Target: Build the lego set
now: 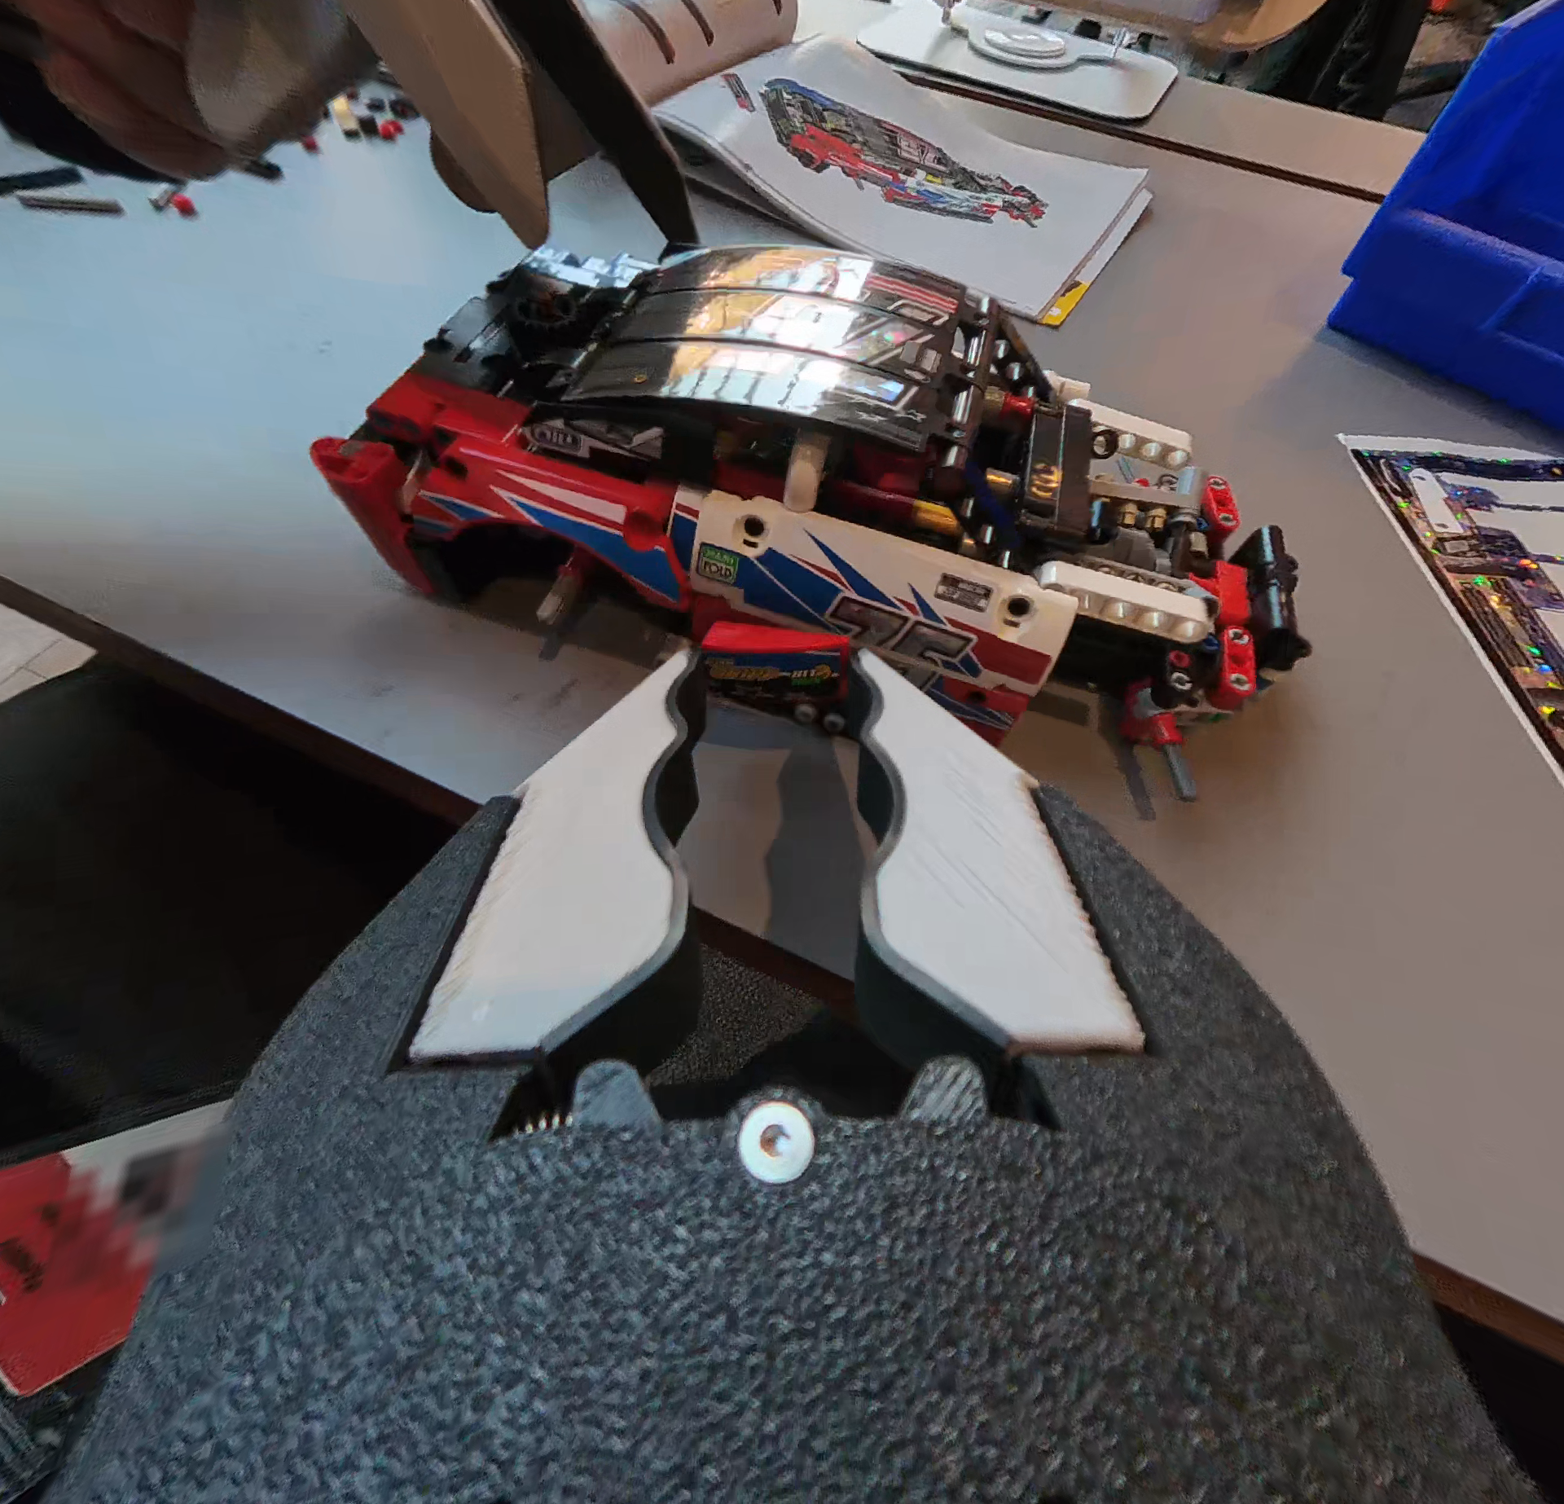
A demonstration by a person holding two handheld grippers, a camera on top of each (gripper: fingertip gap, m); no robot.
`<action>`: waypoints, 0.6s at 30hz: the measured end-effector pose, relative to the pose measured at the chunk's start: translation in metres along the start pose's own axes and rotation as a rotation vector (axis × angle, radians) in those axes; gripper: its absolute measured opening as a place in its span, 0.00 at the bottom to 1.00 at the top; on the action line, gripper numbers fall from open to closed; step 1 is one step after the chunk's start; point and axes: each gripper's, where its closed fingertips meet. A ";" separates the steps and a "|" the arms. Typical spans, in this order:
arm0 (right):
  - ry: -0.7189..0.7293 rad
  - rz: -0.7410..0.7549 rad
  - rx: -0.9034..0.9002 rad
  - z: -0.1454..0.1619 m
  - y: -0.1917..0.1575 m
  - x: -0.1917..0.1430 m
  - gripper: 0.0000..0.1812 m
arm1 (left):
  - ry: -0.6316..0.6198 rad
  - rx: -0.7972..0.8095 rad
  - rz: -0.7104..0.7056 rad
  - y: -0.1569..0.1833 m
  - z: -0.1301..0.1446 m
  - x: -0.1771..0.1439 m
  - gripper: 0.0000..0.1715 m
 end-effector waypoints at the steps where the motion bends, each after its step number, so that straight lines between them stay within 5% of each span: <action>1: 0.002 0.008 0.006 0.002 0.000 -0.001 0.19 | -0.004 -0.001 0.007 0.006 0.004 0.000 0.55; 7: 0.067 0.005 0.067 0.003 -0.003 -0.017 0.19 | 0.070 0.107 -0.133 0.022 0.015 -0.019 0.49; 11: 0.149 0.001 0.029 -0.007 -0.012 -0.038 0.19 | 0.158 0.212 -0.067 0.072 0.012 -0.015 0.31; 14: 0.187 0.038 -0.062 -0.012 -0.016 -0.049 0.19 | 0.103 0.214 -0.010 0.093 0.023 0.008 0.30; 18: 0.126 0.066 -0.003 -0.004 -0.014 -0.043 0.19 | 0.098 0.206 -0.101 0.077 0.020 0.011 0.31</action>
Point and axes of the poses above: each gripper's, where its closed fingertips meet, x out along the fingers, z out of its underside, y = z × x across the jaws, and after that the axes turned 9 degrees about z, right-handed
